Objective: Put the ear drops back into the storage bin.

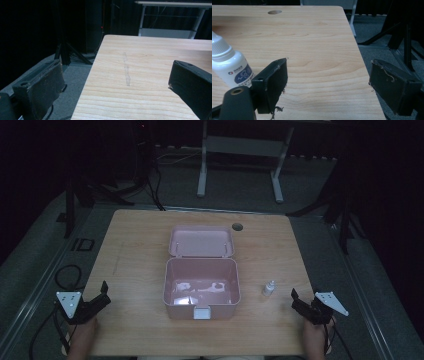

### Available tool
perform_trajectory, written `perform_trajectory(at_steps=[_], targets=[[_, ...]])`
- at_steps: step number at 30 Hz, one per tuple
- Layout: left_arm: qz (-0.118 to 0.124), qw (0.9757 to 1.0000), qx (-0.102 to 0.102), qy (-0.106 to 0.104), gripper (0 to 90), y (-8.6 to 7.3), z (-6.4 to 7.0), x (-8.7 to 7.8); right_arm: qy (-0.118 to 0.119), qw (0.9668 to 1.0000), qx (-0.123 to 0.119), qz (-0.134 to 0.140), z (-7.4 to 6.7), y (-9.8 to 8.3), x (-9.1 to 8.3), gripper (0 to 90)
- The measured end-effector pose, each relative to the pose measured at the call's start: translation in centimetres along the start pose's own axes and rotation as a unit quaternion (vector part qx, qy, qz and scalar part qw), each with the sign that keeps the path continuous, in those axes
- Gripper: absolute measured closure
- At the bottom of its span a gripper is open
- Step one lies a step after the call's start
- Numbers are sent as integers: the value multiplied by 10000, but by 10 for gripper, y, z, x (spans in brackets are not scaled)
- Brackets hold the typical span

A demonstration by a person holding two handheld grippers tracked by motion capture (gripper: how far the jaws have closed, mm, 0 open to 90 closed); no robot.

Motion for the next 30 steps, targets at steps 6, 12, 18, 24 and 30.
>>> perform_trajectory(at_steps=[6, 12, 18, 24, 30], targets=[[7, 10000, -35, -12, 3, 0, 0, 0, 43, 10000, -47, -37, -2, 0, 0, 149], [-18, 10000, -27, -85, 3, 0, 1, 0, 137, 9998, -93, -136, -3, -2, 1, 149], [-40, 9999, -6, -103, 3, -1, 2, 0, 334, 9978, -204, -539, -7, -5, 5, 149], [-60, 9999, -17, -120, 3, -1, 2, 0, 515, 9902, -361, -1251, -9, -5, 8, 151], [-62, 9999, -19, -124, 3, -1, 2, 1, 656, 9767, -439, -1994, -4, -6, 4, 152]])
Point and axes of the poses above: each handheld gripper's, and its own axes: x roughly forward along the jaws, y roughly out of its top, z roughly to its right, the point moved 8 cm from there along x, roughly forward along the jaws, and after that the axes turned 4 degrees about z, right-handed, at the moved point
